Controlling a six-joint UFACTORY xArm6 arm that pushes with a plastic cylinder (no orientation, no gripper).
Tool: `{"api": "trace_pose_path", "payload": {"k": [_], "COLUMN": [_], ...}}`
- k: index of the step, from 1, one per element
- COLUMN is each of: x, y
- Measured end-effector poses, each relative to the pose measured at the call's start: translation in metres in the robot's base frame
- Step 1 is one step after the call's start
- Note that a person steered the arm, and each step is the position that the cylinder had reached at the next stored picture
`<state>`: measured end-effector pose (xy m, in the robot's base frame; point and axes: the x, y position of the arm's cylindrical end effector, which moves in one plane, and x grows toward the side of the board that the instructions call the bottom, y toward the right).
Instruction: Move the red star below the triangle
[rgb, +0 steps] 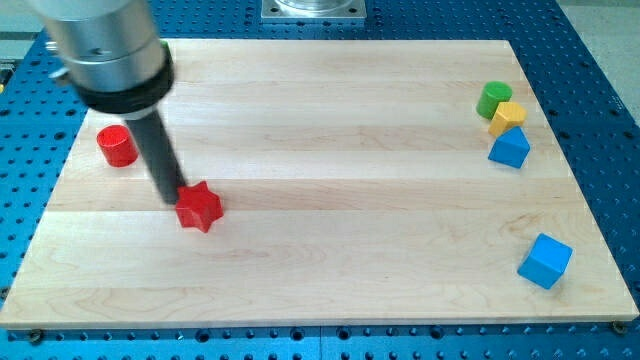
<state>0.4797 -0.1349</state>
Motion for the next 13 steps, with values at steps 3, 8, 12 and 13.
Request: {"api": "trace_pose_path", "payload": {"k": [3,8,12,13], "x": [0.036,0.013,0.02,0.006], "y": [0.036,0.273,0.407,0.403]}}
